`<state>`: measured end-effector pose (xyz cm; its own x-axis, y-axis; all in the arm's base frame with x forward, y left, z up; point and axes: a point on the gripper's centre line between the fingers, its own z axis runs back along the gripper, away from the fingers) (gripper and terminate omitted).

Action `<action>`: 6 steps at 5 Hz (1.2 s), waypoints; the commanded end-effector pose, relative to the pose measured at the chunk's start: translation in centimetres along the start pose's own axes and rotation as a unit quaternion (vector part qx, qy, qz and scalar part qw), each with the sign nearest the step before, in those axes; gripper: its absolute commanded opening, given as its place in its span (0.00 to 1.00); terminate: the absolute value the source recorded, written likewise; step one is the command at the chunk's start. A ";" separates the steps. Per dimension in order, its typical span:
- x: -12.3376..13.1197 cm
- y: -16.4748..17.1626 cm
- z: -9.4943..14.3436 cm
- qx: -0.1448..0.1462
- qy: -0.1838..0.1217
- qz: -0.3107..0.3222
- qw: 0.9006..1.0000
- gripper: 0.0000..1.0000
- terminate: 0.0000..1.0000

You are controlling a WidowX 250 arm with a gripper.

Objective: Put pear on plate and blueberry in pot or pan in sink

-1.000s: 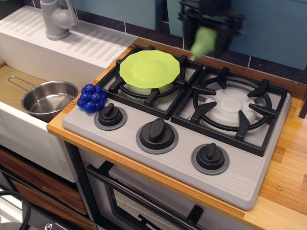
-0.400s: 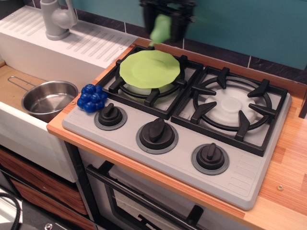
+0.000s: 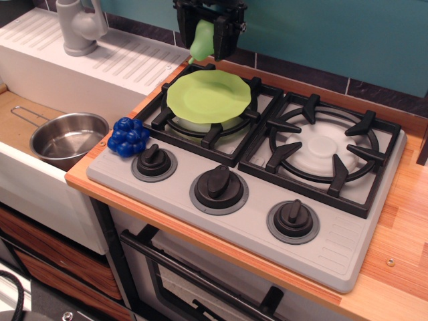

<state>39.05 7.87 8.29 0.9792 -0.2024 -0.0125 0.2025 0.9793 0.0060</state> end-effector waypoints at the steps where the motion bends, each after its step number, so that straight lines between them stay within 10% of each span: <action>1: -0.1 0.2 1.5 0.005 -0.028 0.005 1.000 0.00 0.00; 2: 0.0 0.0 1.4 0.004 -0.025 -0.002 1.000 1.00 0.00; 6: 0.0 -1.9 4.4 -0.007 -0.012 0.011 1.000 1.00 0.00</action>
<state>37.94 6.01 8.68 0.9797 -0.1771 -0.0936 0.1733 0.9837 -0.0475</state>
